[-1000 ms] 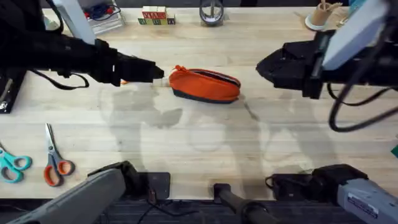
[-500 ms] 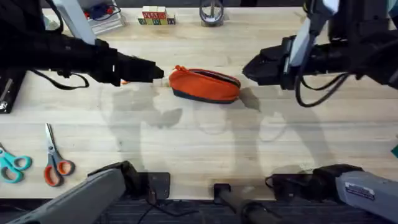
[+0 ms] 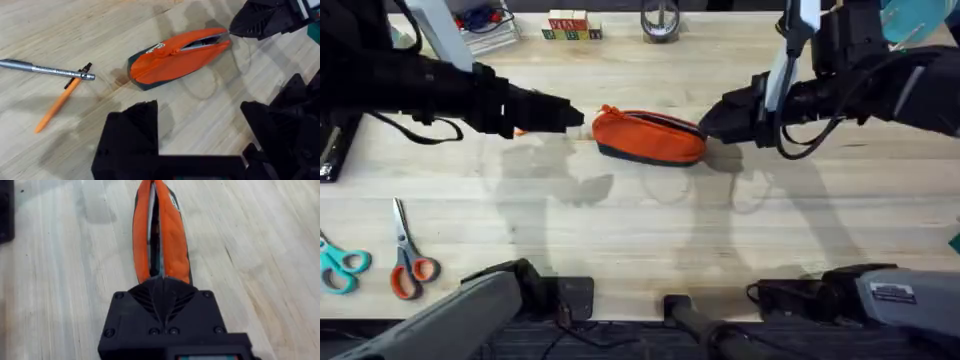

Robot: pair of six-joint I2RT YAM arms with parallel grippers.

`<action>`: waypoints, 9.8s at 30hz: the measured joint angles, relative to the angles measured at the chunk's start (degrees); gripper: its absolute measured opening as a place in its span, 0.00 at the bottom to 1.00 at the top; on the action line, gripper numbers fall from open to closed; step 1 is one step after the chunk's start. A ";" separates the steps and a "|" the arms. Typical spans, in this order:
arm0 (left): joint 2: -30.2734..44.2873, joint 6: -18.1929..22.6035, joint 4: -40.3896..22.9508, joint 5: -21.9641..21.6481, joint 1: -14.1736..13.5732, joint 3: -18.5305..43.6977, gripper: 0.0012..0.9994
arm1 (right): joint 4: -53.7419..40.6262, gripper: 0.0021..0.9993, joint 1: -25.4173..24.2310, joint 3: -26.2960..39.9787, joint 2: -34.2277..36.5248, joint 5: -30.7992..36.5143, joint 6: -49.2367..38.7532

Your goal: Unzip the bag, pick up the pens from the table one at a time and place them inside, then zip the bag closed.

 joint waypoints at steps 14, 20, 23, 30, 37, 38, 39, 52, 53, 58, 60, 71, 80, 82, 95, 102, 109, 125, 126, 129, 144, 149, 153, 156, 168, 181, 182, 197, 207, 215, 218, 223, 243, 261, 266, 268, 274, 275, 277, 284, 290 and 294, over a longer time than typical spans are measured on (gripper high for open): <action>0.00 0.00 0.00 0.00 0.00 0.00 0.99 | -1.52 0.03 1.57 0.00 5.37 -1.27 -0.01; 0.00 -0.01 0.00 0.00 0.00 0.00 0.99 | 0.66 0.03 3.52 0.02 7.10 -1.22 -0.01; 0.00 0.00 0.00 0.00 0.00 0.00 0.99 | 1.38 0.03 4.29 0.12 8.54 -1.24 0.01; 0.00 -0.02 0.00 0.00 0.00 0.00 0.99 | 1.96 0.08 4.81 0.20 9.57 -1.25 0.06; 0.00 0.00 0.00 0.00 0.00 0.00 0.99 | 2.12 0.96 5.16 0.26 9.55 -2.41 -0.30; 0.00 -0.02 0.00 0.00 0.00 0.00 0.99 | 2.12 0.99 5.20 0.26 9.55 -2.59 -0.25; 0.00 0.00 0.00 0.00 0.00 0.00 0.99 | 2.12 0.99 5.22 0.26 9.55 -2.71 -0.23; 0.00 0.00 0.00 0.00 0.00 0.00 0.99 | 5.48 1.00 5.31 0.26 9.55 -2.73 1.24; 0.00 -0.01 0.02 0.02 0.00 0.00 0.99 | 6.60 1.00 5.31 0.26 9.52 -2.72 2.00; 0.00 -0.01 0.00 0.00 0.00 0.00 0.99 | 8.56 1.00 4.84 0.28 6.67 -2.37 5.70; 0.01 -0.01 0.00 0.00 0.00 0.00 0.99 | 8.75 1.00 4.49 0.37 3.93 -2.29 6.65; 0.00 0.00 0.00 0.00 0.00 0.00 0.99 | 8.02 1.00 2.46 1.18 -12.57 -2.29 11.08; 0.00 0.00 0.00 0.00 0.00 0.00 0.99 | 6.39 1.00 0.24 1.18 -22.40 2.01 20.73; 0.00 -0.01 0.00 0.00 0.00 0.00 0.99 | 4.41 1.00 0.15 1.18 -23.98 2.54 21.73; 0.00 -0.07 -1.02 -0.07 0.00 0.00 0.99 | -12.31 1.00 0.15 1.18 -33.37 4.75 23.90; 0.00 -12.93 1.60 -9.36 -0.01 0.00 0.99 | -15.50 1.00 0.15 1.18 -35.74 7.34 24.07; 0.00 -32.74 4.87 -22.54 0.00 0.00 0.99 | -16.17 1.00 0.15 1.18 -35.72 8.07 24.09; 0.83 -52.05 2.34 -41.28 -7.23 7.55 1.00 | -16.23 1.00 0.15 1.18 -35.74 8.07 24.08; 1.38 -52.42 2.00 -42.17 -7.84 8.80 1.00 | -16.24 1.00 0.15 1.18 -35.72 8.07 24.09; 3.95 -53.15 1.75 -44.89 -9.74 12.45 1.00 | -16.22 1.00 0.15 1.20 -35.74 8.07 24.09; 21.91 -58.97 8.07 -45.87 -11.91 20.50 0.99 | -16.26 1.00 0.15 1.18 -35.72 8.07 24.09; 28.27 -64.23 12.51 -44.68 -11.91 20.50 0.99 | -16.24 1.00 0.15 1.18 -35.72 8.07 24.09; 32.41 -69.57 14.08 -44.24 -11.91 20.50 0.99 | -16.24 1.00 0.15 1.18 -35.74 8.07 24.09; 34.91 -73.06 15.30 -44.22 -11.91 20.50 0.99 | -16.24 1.00 0.15 1.18 -35.72 8.07 24.07; 41.32 -77.00 20.17 -43.18 -11.91 20.50 0.99 | -16.26 1.00 0.15 1.18 -35.72 8.07 24.09; 45.06 -77.20 20.55 -43.00 -11.91 20.83 1.00 | -16.26 1.00 0.15 1.18 -33.71 8.07 24.09; 45.13 -77.22 20.43 -43.02 -11.91 20.90 0.98 | -16.31 1.00 0.15 1.20 -33.70 8.07 24.09; 45.80 -77.60 18.95 -42.07 -11.85 21.07 0.04 | -16.31 1.00 0.15 1.18 -33.72 8.07 24.09; 45.92 -75.12 16.35 -38.40 -11.80 24.08 0.04 | -16.31 1.00 0.15 1.18 -33.70 8.07 24.09; 43.60 -71.96 14.01 -38.42 -11.80 26.69 0.04 | -16.31 1.00 0.15 1.20 -33.70 8.09 24.09; 40.33 -70.08 12.04 -38.43 -11.80 26.69 0.04 | -16.31 1.00 0.15 1.18 -33.70 8.08 24.09; 32.98 -65.87 7.32 -38.45 -11.80 26.84 0.04 | -16.31 1.00 0.15 1.18 -33.71 8.07 24.09; 11.97 -46.52 -1.31 -35.18 -12.07 26.91 0.04 | -16.31 1.00 0.15 1.18 -33.70 8.07 24.09; 8.79 -15.59 -0.71 -28.63 -33.71 26.99 0.04 | -16.31 1.00 0.15 1.20 -33.70 8.07 24.09; 8.79 -7.07 -0.20 -26.48 -37.58 26.99 0.04 | -16.31 1.00 0.15 1.19 -33.70 8.07 24.09; 8.79 -2.92 -0.20 -25.49 -39.03 26.99 0.04 | -16.31 1.00 0.15 1.18 -33.72 8.07 24.09; 8.79 10.39 -0.15 -20.54 -41.29 26.99 0.04 | -16.31 1.00 0.15 1.20 -33.70 8.09 24.09; 8.79 12.30 -0.09 -19.95 -41.33 26.99 0.04 | -16.31 1.00 0.15 1.18 -33.70 8.09 24.09; 8.81 15.23 0.04 -19.05 -41.33 26.99 0.04 | -16.31 1.00 0.15 1.19 -33.70 8.07 24.09; 11.55 19.56 0.28 -17.56 -41.33 27.28 0.04 | -16.31 1.00 0.15 1.20 -33.70 8.08 24.09; 18.12 20.43 1.53 -17.44 -41.31 27.28 0.04 | -16.31 1.00 0.15 1.18 -33.71 8.09 24.09; 21.08 20.63 1.46 -17.73 -41.31 27.28 0.04 | -16.31 1.00 0.15 1.18 -33.70 8.07 24.09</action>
